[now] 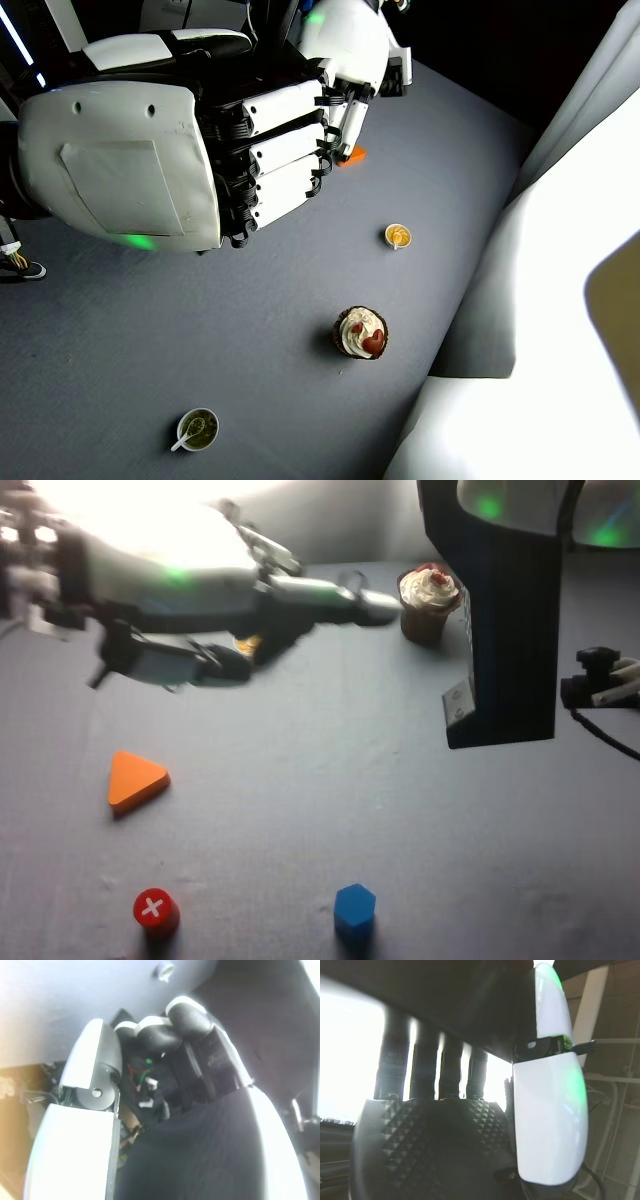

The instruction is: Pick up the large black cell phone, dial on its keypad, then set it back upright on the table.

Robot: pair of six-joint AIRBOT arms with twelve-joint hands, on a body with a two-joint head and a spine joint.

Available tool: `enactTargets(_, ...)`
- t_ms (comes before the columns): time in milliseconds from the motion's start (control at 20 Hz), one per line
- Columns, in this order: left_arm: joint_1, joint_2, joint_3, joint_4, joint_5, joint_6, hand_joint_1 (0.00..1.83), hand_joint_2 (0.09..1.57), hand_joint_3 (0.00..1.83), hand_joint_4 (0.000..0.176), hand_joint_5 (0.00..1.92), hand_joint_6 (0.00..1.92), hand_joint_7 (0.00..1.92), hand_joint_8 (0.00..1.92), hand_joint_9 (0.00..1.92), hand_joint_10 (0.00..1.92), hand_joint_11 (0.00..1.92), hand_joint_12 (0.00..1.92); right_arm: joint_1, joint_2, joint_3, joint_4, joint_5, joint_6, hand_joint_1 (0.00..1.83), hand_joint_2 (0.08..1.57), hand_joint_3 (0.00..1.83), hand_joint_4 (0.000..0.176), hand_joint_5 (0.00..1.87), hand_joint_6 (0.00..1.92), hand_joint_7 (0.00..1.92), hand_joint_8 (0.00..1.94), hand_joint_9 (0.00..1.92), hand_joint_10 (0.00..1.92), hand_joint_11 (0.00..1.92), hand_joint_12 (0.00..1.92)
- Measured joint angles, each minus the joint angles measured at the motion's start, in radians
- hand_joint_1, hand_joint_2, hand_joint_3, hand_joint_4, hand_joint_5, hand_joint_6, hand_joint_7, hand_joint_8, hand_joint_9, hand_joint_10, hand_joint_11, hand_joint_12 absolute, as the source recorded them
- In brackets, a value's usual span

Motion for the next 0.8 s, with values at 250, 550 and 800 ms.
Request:
enactTargets(250,-0.010,0.051,0.013,0.045,-0.134,-0.100,1.30,1.25,0.01,0.024,0.04,0.01,0.71,1.49,0.63,1.90,0.46,1.92,-0.051,-0.013,0.040,0.020,0.085,0.000,1.39,1.13,0.00,0.000,0.91,0.98,0.91,1.08,0.89,1.28,0.83,1.41)
enactTargets(550,-0.012,0.052,0.006,0.057,-0.303,-0.182,0.29,1.25,0.00,0.028,0.30,0.00,0.67,0.02,0.63,0.21,0.28,1.11,-0.185,-0.090,0.140,0.052,0.294,0.000,1.46,1.15,0.00,0.000,0.88,0.92,0.82,1.18,0.84,1.29,0.81,1.61)
enactTargets(800,-0.022,0.047,0.008,-0.006,-0.346,-0.206,0.02,1.21,0.00,0.031,0.26,0.00,0.30,0.00,0.26,0.01,0.00,0.64,-0.267,-0.149,0.210,0.075,0.447,0.000,1.37,1.16,0.00,0.000,0.91,0.91,0.83,1.20,0.87,1.40,0.88,1.42)
